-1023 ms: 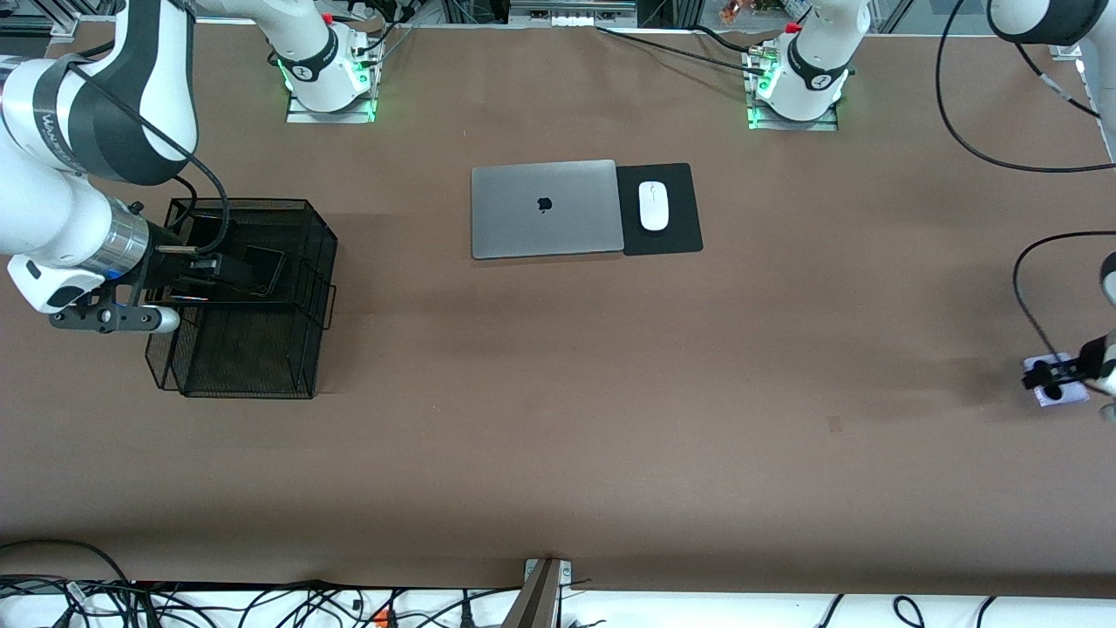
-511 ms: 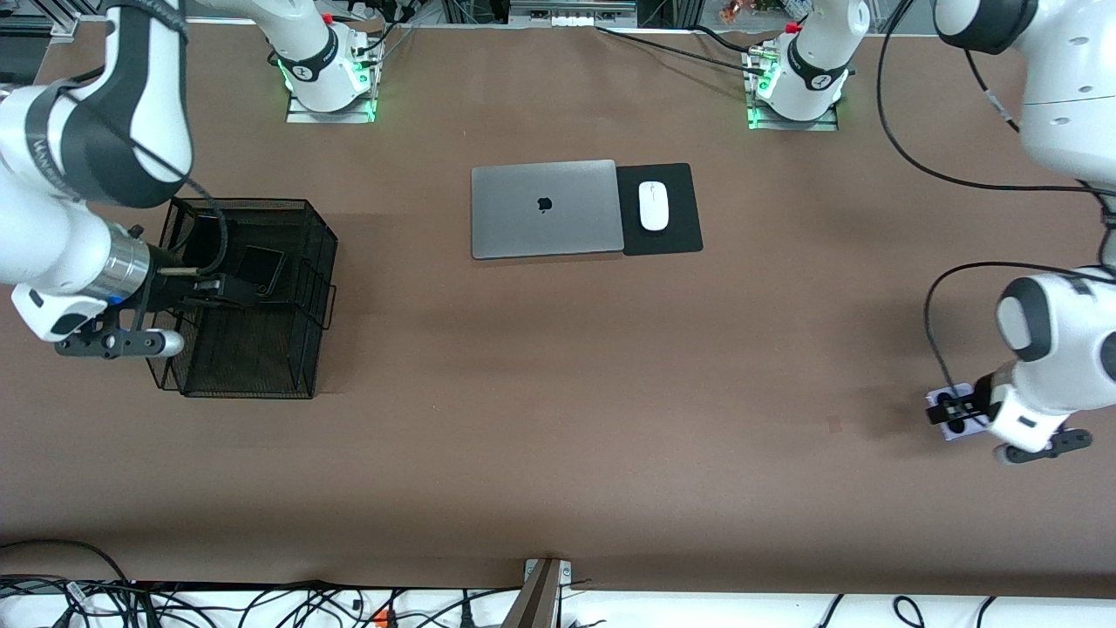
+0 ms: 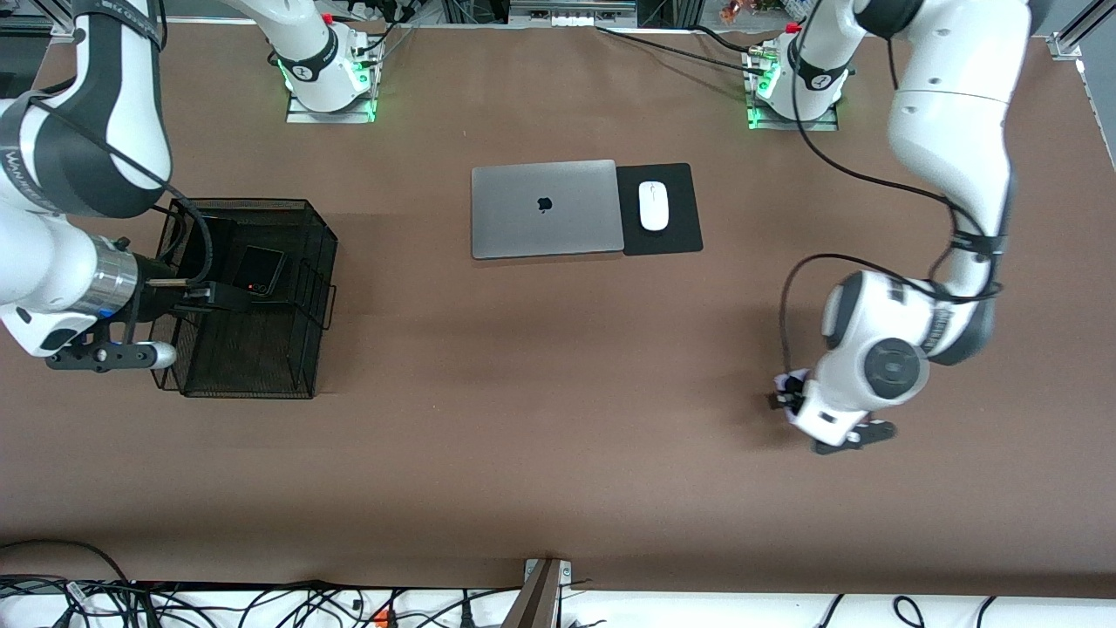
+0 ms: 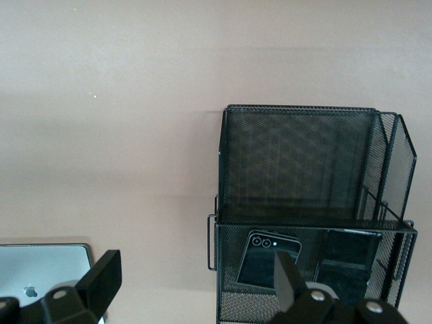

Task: Place phones with both arms
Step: 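Carry the lavender phone with the left gripper toward the laptop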

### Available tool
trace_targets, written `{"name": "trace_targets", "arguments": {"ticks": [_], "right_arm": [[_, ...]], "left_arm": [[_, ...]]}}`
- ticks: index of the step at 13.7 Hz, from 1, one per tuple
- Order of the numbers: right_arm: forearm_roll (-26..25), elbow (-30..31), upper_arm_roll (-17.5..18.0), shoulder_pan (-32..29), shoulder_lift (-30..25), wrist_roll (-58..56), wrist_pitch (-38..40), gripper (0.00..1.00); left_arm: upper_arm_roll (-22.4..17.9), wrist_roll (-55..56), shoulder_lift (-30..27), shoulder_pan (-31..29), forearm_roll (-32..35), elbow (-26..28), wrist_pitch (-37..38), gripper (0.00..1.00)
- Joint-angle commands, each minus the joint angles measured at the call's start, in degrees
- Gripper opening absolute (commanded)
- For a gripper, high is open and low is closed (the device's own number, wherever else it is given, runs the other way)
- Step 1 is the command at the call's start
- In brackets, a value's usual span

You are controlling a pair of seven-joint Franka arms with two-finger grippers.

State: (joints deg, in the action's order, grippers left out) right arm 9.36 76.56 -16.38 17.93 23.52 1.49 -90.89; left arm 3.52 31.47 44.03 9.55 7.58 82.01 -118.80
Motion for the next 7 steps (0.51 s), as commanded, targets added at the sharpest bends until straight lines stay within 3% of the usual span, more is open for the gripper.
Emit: {"name": "trace_targets", "arguments": {"ticks": [1,4,7], "right_arm": [[-5.65,-2.3,11.25,-7.72,-0.22,5.17,1.94,1.0],[-9.44,-2.21,19.35,-13.17,-0.67,8.26,1.5,1.0],[-9.89,-2.21,19.63,-13.01,-0.66,8.26,1.59,1.0]], "left_arm": [[-1.14,5.6,-0.97,6.59,-0.98,-1.49,3.65,0.16],[-1.14,11.14,0.08,13.1,-1.77,-3.79,4.72,0.16],[-1.15,11.33,3.67,18.65,-5.72,-9.65,4.28,0.16]]}}
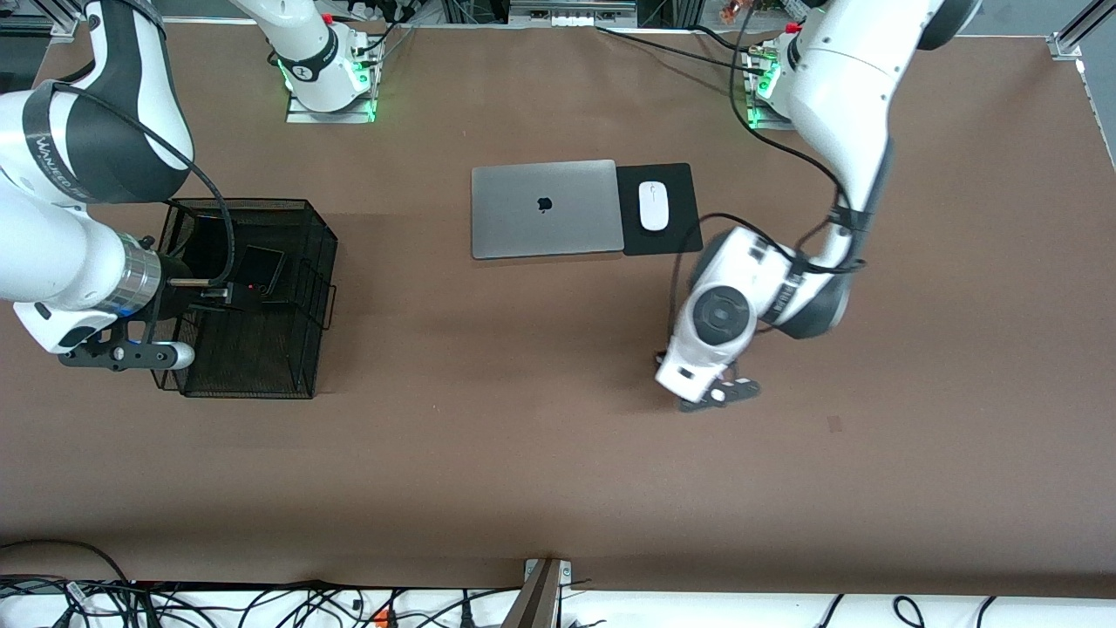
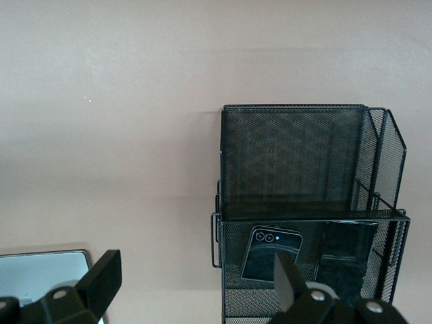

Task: Place phones with both arms
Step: 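Carry the lavender phone with the left gripper toward the laptop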

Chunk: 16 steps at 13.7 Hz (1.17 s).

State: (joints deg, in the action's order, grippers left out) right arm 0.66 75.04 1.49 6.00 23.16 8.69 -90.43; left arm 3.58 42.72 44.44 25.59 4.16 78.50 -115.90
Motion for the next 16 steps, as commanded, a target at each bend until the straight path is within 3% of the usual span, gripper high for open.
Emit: {"name": "trace_targets", "arguments": {"ticks": [1,4,7,16], "right_arm": [[-1.19,-0.68,1.68,-0.9,-0.31,1.06,1.31,1.0],[-1.19,-0.68,1.68,-0.9,-0.39,1.15,1.31,1.0],[-1.19,-0.68,1.76,-0.81,-0.39,1.24,1.4,1.0],[-1.1,-0.59,1.68,-0.99,-0.57,1.33,1.49,1.0]], "left_arm": [[-1.21,0.09,5.72,4.53,-2.66,-9.39,1.12,0.16],[-1.2,0.26,11.97,8.14,-4.94,-17.58,-2.64,0.16],[-1.2,0.52,14.44,11.66,-6.88,-17.95,-11.69,0.15],[-1.73,4.04,17.6,16.95,-7.06,-17.77,-14.79,0.21]]}}
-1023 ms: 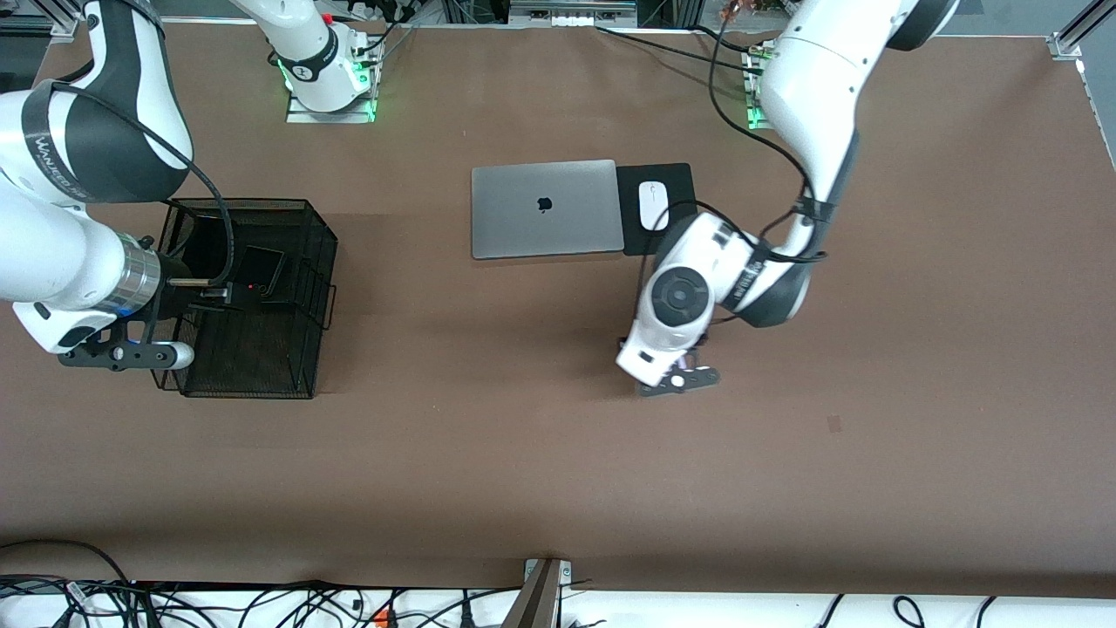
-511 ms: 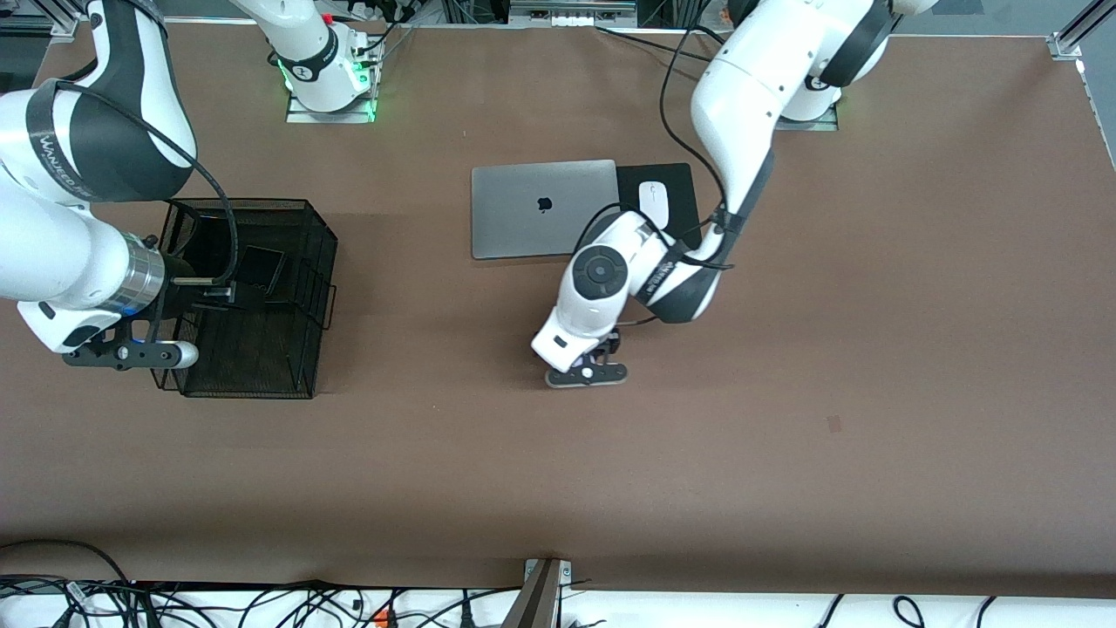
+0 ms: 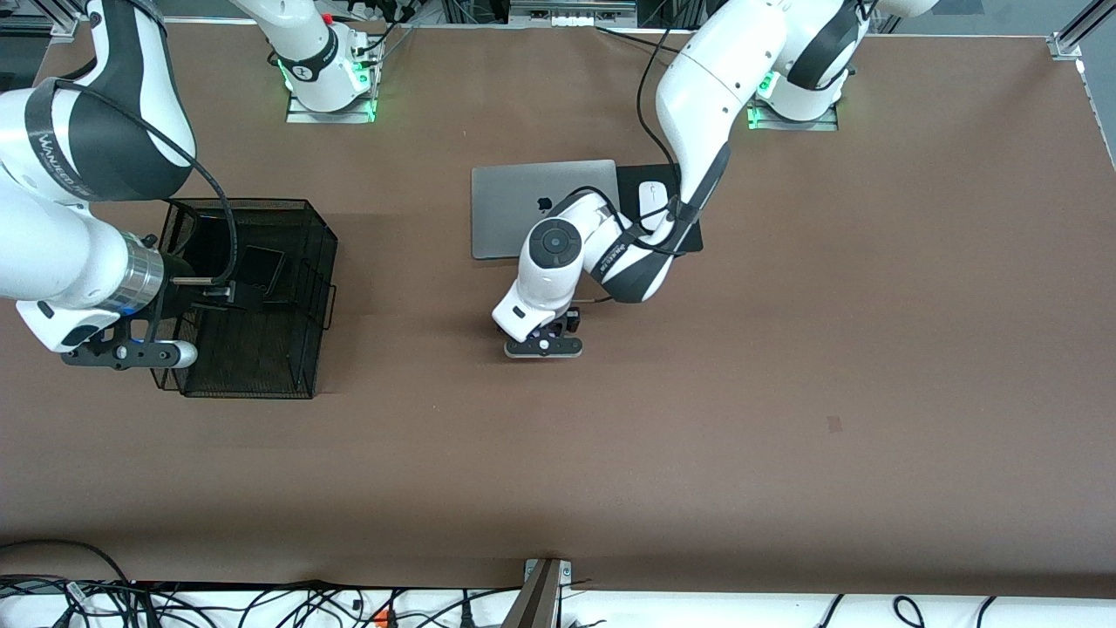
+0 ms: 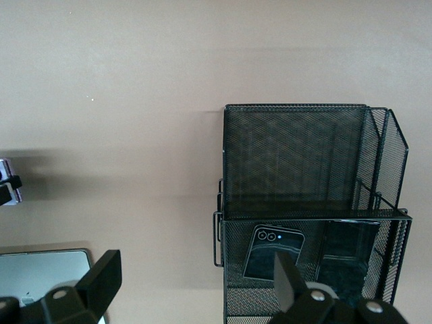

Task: Place phones with both arms
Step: 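Carry the lavender phone with the left gripper toward the laptop, then lower the lavender phone beside the laptop and open the left gripper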

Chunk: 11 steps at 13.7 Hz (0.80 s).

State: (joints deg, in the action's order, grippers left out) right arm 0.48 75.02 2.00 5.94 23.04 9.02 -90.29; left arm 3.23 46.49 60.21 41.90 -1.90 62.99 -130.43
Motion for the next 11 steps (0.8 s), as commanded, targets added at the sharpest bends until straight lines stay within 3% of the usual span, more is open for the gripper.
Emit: {"name": "trace_targets", "arguments": {"ticks": [1,2,3,4,5,9,11], "right_arm": [[-0.92,-0.58,1.16,-0.93,-0.45,1.0,1.35,1.0],[-0.92,-0.58,1.16,-0.93,-0.45,1.0,1.43,1.0],[-0.92,-0.58,1.16,-0.93,-0.45,1.09,1.44,1.0],[-0.92,-0.58,1.16,-0.93,-0.45,1.0,1.44,1.0],[-0.92,-0.49,1.16,-1.02,-0.45,1.0,1.44,1.0],[-0.92,-0.49,1.16,-1.11,-0.45,1.0,1.87,1.0],[-0.92,-0.49,1.16,-1.11,-0.45,1.0,1.87,1.0]], "left_arm": [[-1.47,0.27,2.1,0.64,-0.91,-1.91,-1.57,0.23],[-1.47,0.27,2.45,0.73,-0.91,-1.82,-2.02,0.25],[-1.47,0.27,2.45,0.64,-0.91,-1.82,-2.02,0.38],[-1.47,0.27,2.45,0.64,-0.91,-1.73,-2.02,0.73],[-1.47,0.27,2.45,0.64,-0.91,-1.73,-2.02,1.0],[-1.56,0.62,1.67,0.47,-0.82,-1.82,-1.15,1.0],[-1.82,0.27,0.35,-0.15,-0.82,-2.43,2.7,1.0]]}}
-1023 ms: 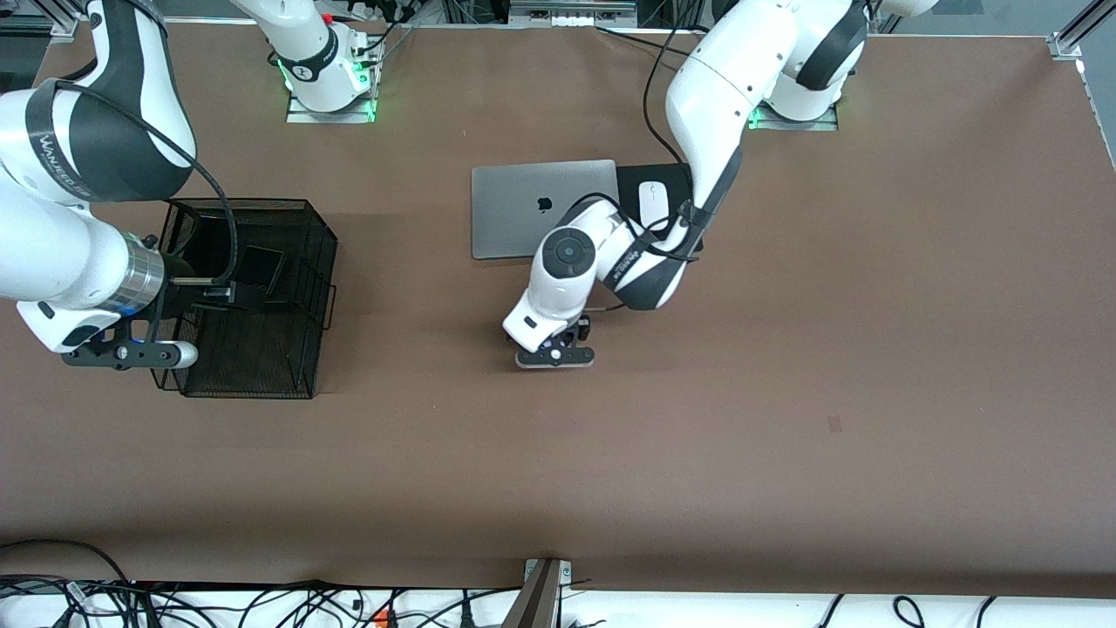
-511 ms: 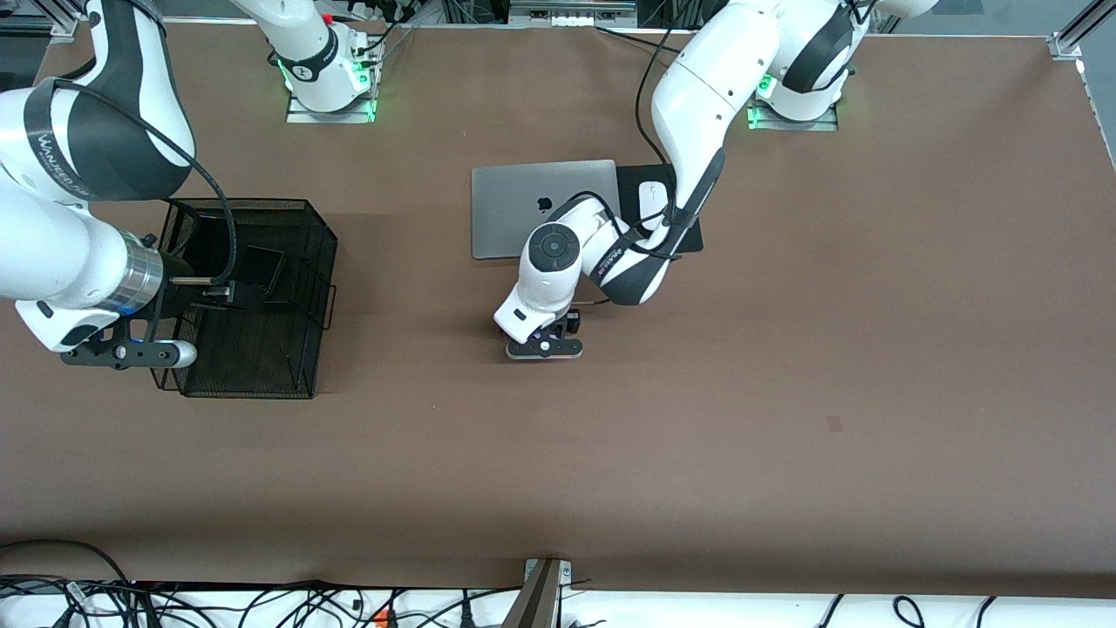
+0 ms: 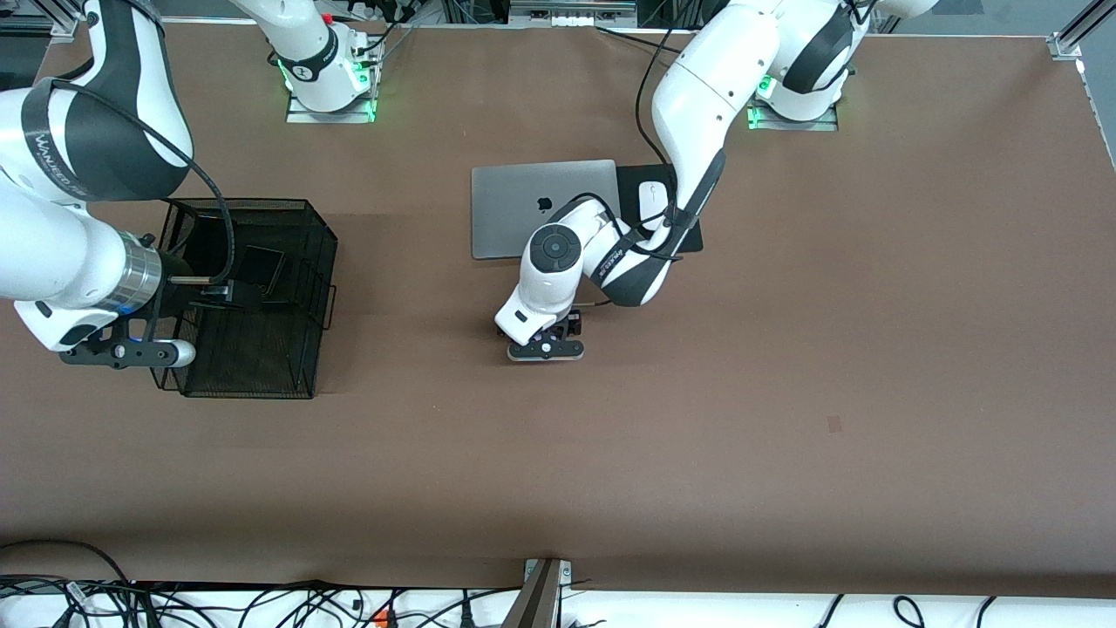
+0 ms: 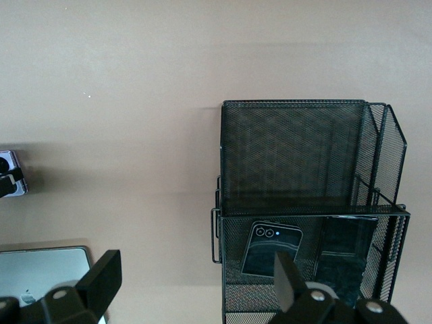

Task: Place phones with both arms
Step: 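Lower the lavender phone beside the laptop and open the left gripper, then reach the right gripper to the lavender phone while the left gripper withdraws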

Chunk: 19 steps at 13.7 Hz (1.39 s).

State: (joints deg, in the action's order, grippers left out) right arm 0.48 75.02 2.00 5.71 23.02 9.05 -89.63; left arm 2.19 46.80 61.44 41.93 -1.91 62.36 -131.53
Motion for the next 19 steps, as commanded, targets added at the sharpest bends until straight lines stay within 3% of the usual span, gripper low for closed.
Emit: {"name": "trace_targets", "arguments": {"ticks": [1,3,6,8,11,13,17,19], "right_arm": [[-0.91,-0.49,1.16,-0.87,-0.44,0.97,1.21,1.0],[-0.91,-0.41,1.34,-1.05,-0.44,1.05,1.56,1.0],[-0.48,-0.14,2.38,-1.05,-0.35,1.14,1.39,1.0],[-0.56,0.12,5.8,-0.96,0.61,2.01,-1.14,1.0],[-0.56,1.79,13.09,-0.79,3.24,11.92,-9.13,1.0],[-1.44,1.88,17.66,0.09,6.84,15.28,-15.63,1.0],[-11.61,2.58,18.56,7.99,13.78,25.27,-26.37,1.0],[-15.4,2.58,19.35,10.89,17.39,30.21,-29.36,1.0]], "left_arm": [[-0.96,-0.22,-1.92,-0.88,-0.81,-1.89,6.17,1.0],[-2.18,-0.13,-5.43,-2.02,-0.64,-1.89,11.35,1.0],[-9.37,-1.61,-9.66,-2.64,-0.38,-1.8,22.77,1.0],[-14.12,-9.58,-12.65,-3.16,0.33,-1.37,29.37,1.0],[-18.79,-22.93,-16.51,-6.41,0.33,-1.37,37.2,1.0],[-19.77,-34.09,-20.46,-10.09,0.33,-0.93,42.81,1.0],[-19.77,-47.92,-28.02,-17.74,0.42,0.12,50.22,1.0],[-19.77,-51.88,-33.55,-20.65,0.42,3.36,50.76,1.0]]}}
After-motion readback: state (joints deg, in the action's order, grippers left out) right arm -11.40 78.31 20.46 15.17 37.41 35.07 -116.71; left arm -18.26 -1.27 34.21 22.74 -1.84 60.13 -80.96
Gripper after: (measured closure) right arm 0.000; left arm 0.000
